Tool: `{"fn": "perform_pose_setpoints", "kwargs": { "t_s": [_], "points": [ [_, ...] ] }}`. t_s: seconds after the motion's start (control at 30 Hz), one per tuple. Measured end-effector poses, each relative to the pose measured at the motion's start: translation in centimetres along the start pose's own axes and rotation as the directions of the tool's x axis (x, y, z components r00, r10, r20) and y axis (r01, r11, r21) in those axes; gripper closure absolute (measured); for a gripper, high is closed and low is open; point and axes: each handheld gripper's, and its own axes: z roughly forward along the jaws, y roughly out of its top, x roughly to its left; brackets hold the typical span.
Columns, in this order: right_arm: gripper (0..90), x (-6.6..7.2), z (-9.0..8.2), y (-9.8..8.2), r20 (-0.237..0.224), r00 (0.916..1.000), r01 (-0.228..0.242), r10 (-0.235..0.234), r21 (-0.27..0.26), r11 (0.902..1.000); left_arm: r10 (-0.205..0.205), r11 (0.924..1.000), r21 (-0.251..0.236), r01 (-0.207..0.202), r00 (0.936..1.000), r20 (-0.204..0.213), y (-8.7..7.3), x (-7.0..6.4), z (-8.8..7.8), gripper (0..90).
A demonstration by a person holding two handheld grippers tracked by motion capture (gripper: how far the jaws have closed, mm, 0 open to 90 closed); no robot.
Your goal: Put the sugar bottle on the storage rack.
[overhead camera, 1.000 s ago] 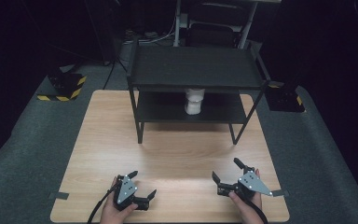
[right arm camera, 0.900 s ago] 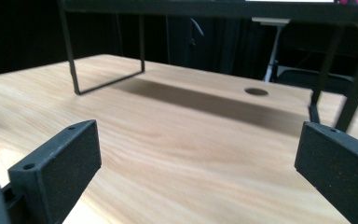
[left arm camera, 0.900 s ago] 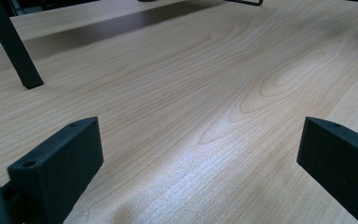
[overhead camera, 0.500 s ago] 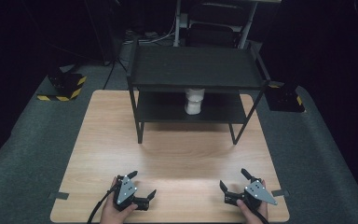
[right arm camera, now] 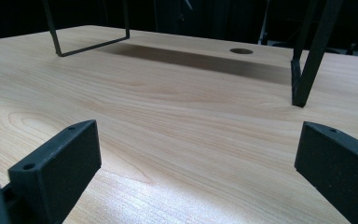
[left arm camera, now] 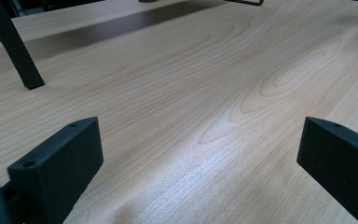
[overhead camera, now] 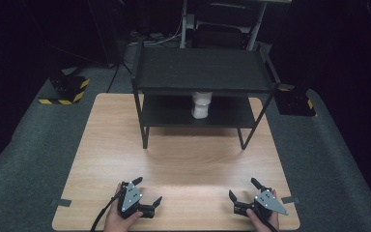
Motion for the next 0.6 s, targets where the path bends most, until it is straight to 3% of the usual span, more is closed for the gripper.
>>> {"fn": "perform_pose_setpoints", "kwargs": {
  "t_s": [0.13, 0.4, 0.6],
  "points": [
    [0.0, -0.44, -0.04, -0.05, -0.014, 0.9997, -0.020, 0.020, -0.001, 0.9998, 0.003, 1.0000, 0.002, -0.003, 1.0000, 0.002, 0.03, -0.04, -0.01, 0.6],
    [0.0, -0.58, 0.19, 0.22, -0.038, 0.9992, 0.016, -0.016, 0.017, 0.9997, 0.001, 1.0000, 0.005, -0.001, 1.0000, -0.005, 0.08, -0.16, -0.01, 0.6],
    [0.0, -0.80, 0.12, 0.10, -0.038, 0.9992, -0.013, 0.013, 0.009, 0.9999, 0.002, 1.0000, 0.005, -0.002, 1.0000, -0.007, 0.07, -0.23, -0.03, 0.6]
  ]
}}
